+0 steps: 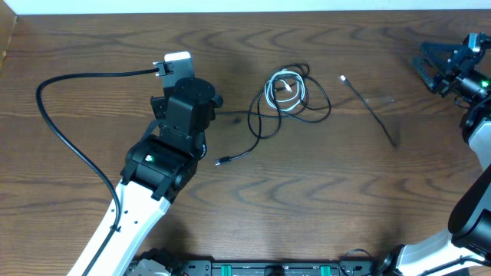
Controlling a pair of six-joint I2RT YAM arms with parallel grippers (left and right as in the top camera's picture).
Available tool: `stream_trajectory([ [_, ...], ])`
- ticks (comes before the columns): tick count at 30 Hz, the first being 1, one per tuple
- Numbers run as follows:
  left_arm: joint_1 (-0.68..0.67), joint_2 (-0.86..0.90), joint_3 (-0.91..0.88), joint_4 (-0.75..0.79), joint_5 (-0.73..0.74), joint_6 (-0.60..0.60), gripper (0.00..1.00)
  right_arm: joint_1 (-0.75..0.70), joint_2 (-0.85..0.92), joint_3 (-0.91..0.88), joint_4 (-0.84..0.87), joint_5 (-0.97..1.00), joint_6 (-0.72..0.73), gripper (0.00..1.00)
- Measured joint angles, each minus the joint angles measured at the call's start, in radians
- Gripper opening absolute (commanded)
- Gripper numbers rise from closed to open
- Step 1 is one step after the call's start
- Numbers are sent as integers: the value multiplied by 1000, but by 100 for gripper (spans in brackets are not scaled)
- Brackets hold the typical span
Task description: Untangle cables
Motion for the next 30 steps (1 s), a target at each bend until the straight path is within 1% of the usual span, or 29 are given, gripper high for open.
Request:
stream_trajectory([
  [7, 0, 0, 0, -4, 17, -2, 8, 7, 0, 0, 2, 0, -47, 99],
  [13, 0, 1, 0, -3, 65, -3, 8, 43, 0, 0, 18, 24, -8, 99],
  [17, 0, 3, 0, -4, 90, -3, 8, 99, 0, 0, 26, 101, 22, 99],
  [22, 0, 4, 0, -4, 92, -3, 8, 147, 0, 0, 10, 277, 24, 99],
  [24, 0, 4, 0, -4, 95, -3, 8, 155, 0, 1, -36, 350, -5, 99],
  [27, 0, 5, 0, -4, 99, -3, 8, 166, 0, 9, -266, 502, -136, 99],
  [30, 0, 5, 0, -4, 102, -3, 8, 175, 2, 8, -434, 602, -265, 99],
])
